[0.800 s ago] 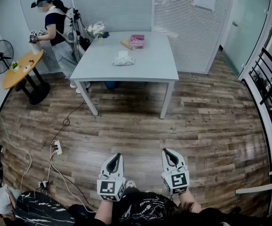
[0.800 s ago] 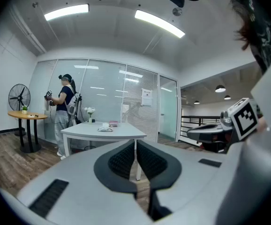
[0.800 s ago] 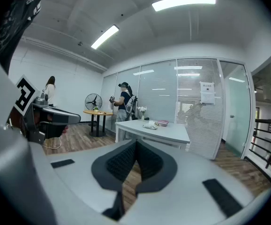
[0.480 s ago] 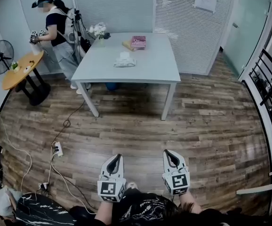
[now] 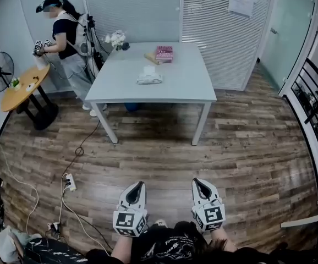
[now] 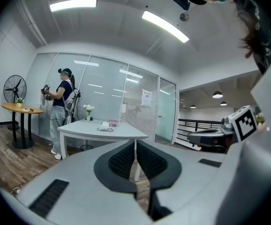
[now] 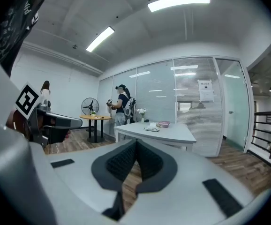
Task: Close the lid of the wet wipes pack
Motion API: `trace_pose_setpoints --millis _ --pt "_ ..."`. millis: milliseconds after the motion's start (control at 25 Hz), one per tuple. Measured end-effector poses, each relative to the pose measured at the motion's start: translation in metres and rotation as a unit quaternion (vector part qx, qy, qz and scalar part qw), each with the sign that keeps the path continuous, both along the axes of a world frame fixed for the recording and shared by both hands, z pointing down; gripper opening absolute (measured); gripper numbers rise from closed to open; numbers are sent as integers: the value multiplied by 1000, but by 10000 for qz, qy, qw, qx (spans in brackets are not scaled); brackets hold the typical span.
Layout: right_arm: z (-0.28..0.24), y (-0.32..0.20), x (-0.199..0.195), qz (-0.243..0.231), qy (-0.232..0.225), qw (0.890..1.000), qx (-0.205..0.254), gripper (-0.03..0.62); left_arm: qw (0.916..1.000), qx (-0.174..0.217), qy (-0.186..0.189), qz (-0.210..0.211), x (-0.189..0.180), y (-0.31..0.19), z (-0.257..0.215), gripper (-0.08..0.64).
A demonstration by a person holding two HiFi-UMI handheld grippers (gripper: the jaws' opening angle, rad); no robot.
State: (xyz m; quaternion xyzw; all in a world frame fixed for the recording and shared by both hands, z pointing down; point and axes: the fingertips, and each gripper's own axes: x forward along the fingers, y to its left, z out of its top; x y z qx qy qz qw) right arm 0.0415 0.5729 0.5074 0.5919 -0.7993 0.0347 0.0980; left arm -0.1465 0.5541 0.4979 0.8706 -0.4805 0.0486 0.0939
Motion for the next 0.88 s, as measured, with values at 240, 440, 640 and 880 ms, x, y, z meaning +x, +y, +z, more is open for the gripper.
trace_pose_setpoints --millis 240,440,640,880 --pt "11 -16 -16 -42 -3 9997 -224 -2 9998 -183 -58 53 -14 -20 7 15" --pt "12 -43 -16 -170 -24 9995 -253 -2 9995 -309 67 -78 -15 -43 13 15" --pt "22 -81 -12 -369 -69 9988 -326 -2 9993 -351 -30 -128 -6 -71 20 15" --pt "20 -152 6 -646 -161 9974 -268 -2 9990 -363 -71 -265 19 -129 19 15"
